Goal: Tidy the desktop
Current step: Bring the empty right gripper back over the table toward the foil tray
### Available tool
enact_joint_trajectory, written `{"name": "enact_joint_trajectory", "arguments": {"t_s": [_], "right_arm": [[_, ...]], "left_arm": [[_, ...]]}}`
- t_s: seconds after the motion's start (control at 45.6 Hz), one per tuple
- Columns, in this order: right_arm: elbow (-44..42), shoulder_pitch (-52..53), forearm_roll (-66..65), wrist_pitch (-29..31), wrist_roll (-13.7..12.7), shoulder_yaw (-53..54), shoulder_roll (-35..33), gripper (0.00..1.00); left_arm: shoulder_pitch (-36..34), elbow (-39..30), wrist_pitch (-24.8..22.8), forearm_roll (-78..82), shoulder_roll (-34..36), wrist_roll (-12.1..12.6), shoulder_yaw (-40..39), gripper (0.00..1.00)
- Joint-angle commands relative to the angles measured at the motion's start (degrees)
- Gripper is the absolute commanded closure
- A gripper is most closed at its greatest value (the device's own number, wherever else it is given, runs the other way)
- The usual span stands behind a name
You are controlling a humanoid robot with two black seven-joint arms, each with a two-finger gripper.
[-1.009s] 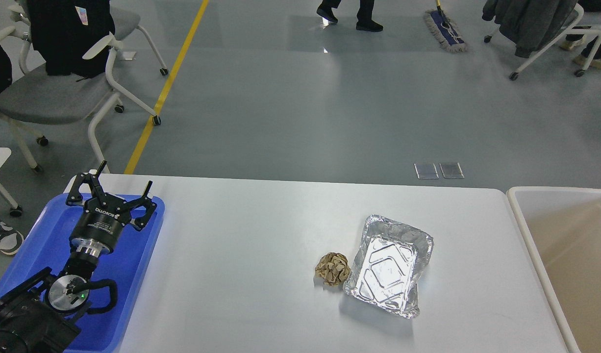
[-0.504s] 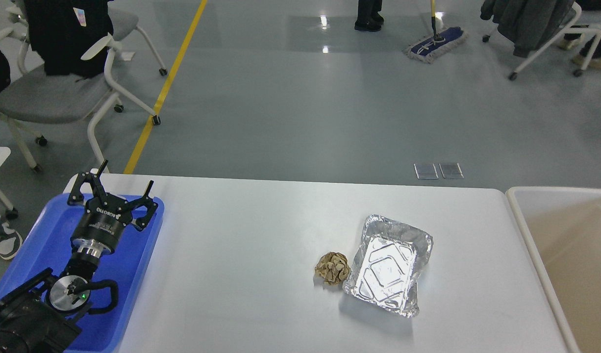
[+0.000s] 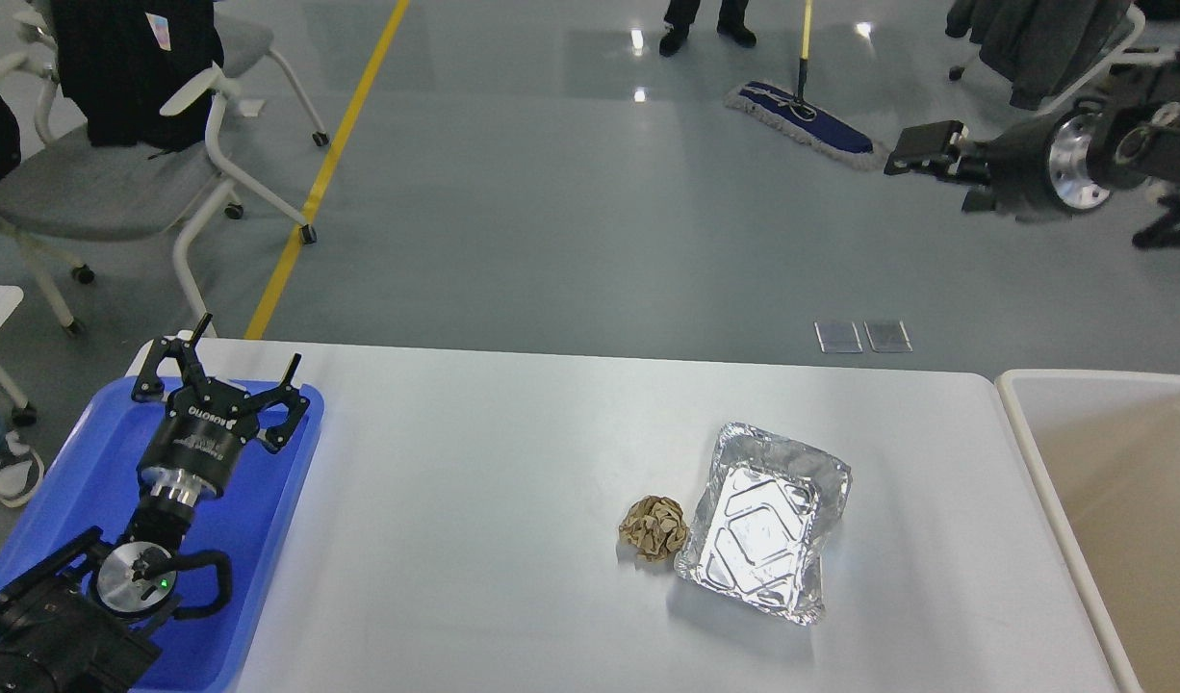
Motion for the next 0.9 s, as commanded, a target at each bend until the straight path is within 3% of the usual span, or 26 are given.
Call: {"name": "enact_joint_trajectory", "arguments": {"t_s": [0.0, 0.219, 0.526, 0.877], "right_arm": [[5.3, 7.2, -3.8, 5.3, 0.0, -7.3, 13.6, 0.01], [12.4, 10.1, -5.8, 6.8, 0.0, -6.9, 18.1, 0.0], [18.5, 10.0, -1.7, 18.1, -0.2, -6.3, 21.7, 0.0], [18.6, 8.9, 3.7, 18.7, -0.2, -8.3, 21.1, 0.0]], "left_arm": [[0.0, 0.0, 0.0, 0.0, 0.1, 0.0, 0.0, 0.01], [0.0, 0.0, 0.0, 0.0, 0.1, 0.0, 0.0, 0.01], [0.1, 0.0, 0.0, 0.0, 0.1, 0.0, 0.0, 0.01], [0.1, 0.0, 0.0, 0.0, 0.1, 0.0, 0.0, 0.01]]}}
